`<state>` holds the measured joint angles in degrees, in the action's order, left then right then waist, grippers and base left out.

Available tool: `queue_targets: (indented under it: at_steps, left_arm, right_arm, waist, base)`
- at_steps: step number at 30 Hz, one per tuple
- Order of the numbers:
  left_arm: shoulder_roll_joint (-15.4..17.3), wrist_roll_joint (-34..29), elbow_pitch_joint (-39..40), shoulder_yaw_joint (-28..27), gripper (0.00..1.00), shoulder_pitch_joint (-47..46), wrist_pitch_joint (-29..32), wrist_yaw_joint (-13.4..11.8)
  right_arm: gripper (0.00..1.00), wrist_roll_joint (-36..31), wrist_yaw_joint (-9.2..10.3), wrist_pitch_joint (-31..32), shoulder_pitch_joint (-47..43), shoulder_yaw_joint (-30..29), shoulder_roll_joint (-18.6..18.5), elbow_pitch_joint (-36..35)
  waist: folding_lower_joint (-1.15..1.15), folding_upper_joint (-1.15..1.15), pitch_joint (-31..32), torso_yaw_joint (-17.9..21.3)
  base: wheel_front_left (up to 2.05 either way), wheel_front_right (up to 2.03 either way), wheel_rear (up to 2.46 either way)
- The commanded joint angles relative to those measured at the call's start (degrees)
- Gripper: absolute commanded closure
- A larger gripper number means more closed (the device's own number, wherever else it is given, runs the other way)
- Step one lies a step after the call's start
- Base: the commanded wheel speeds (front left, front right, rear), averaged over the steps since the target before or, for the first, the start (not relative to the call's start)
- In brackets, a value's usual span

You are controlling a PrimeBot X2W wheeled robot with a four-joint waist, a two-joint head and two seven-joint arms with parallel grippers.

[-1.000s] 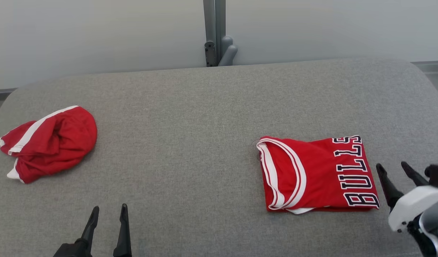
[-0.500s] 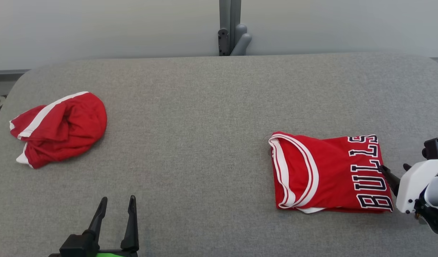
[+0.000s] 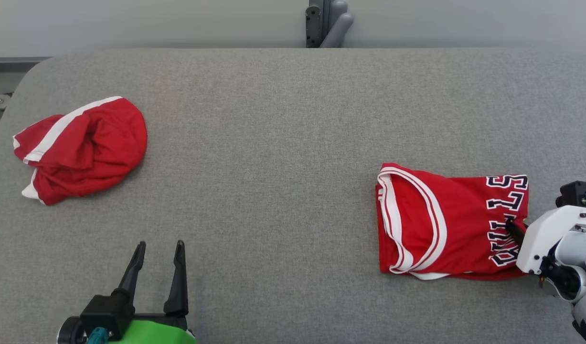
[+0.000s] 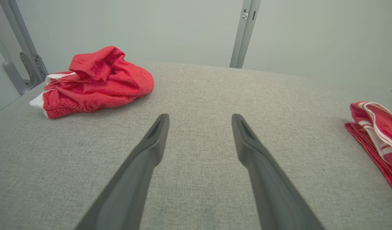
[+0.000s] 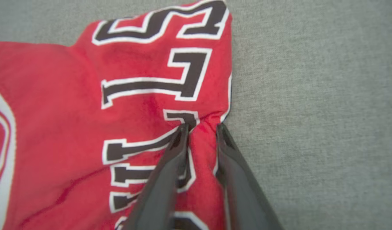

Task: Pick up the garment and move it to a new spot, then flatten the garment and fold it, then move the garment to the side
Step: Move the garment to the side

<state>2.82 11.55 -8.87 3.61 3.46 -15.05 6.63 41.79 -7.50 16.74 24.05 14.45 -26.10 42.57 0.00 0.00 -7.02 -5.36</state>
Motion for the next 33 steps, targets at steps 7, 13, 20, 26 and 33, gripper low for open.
queue_targets:
  at_steps: [7, 13, 20, 26, 33]
  left_arm:
    - [0.2, 0.7, 2.4, 0.3, 0.0, -4.3, -0.1, 0.1]
    - [0.2, -0.7, 4.5, 0.5, 0.0, -8.1, -0.1, 0.4]
    - [0.2, -3.1, 8.8, 0.3, 0.0, -12.2, -0.1, 0.7]
    - [1.3, -4.5, 9.5, 1.1, 0.0, -14.5, -0.1, 0.9]
    - [1.7, -4.8, 10.6, 0.4, 0.0, -14.2, -0.1, 0.9]
  right_arm:
    - [1.0, 4.3, 0.05, -2.2, 6.4, 3.6, -5.0, -4.8]
    - [1.0, 1.6, 0.03, -4.9, 15.3, 4.4, -8.3, -4.3]
    - [1.0, -1.0, 0.05, -9.3, 23.9, 1.9, -8.1, 1.0]
    - [1.0, -2.7, 0.05, -13.3, 28.9, -1.4, -9.1, 7.6]
    - [1.0, -7.2, 0.05, -18.0, 33.3, -3.5, -10.9, 15.9]
  waist:
    - [0.0, 0.0, -5.9, 5.0]
    - [0.0, 0.0, -12.3, 11.0]
    - [0.0, 0.0, -20.5, 16.2]
    - [0.0, 0.0, -24.6, 16.0]
    - [0.0, 0.0, -25.4, 13.3]
  base:
    - [0.0, 0.0, 0.0]
    - [0.0, 0.0, 0.0]
    - [0.0, 0.0, 0.0]
    - [0.0, 0.0, 0.0]
    - [0.0, 0.0, 0.0]
